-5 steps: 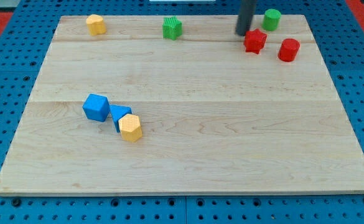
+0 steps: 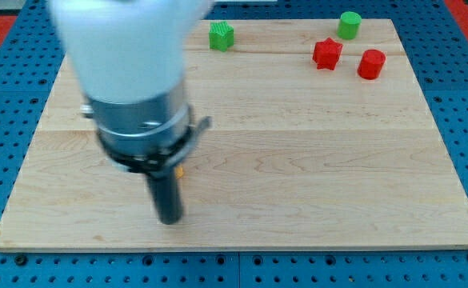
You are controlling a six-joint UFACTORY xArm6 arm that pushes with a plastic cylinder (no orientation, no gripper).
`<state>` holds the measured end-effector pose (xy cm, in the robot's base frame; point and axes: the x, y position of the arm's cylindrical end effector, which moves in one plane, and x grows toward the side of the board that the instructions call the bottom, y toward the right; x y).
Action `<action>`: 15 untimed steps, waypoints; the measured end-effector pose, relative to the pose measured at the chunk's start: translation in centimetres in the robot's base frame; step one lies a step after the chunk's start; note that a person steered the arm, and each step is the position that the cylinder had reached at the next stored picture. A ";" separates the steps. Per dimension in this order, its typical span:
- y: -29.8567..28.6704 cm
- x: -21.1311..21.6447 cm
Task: Move the yellow hexagon to the center left
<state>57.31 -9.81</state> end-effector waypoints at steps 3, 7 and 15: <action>1.2 -8.8; 8.0 -15.3; -7.3 -21.8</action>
<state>35.51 -17.12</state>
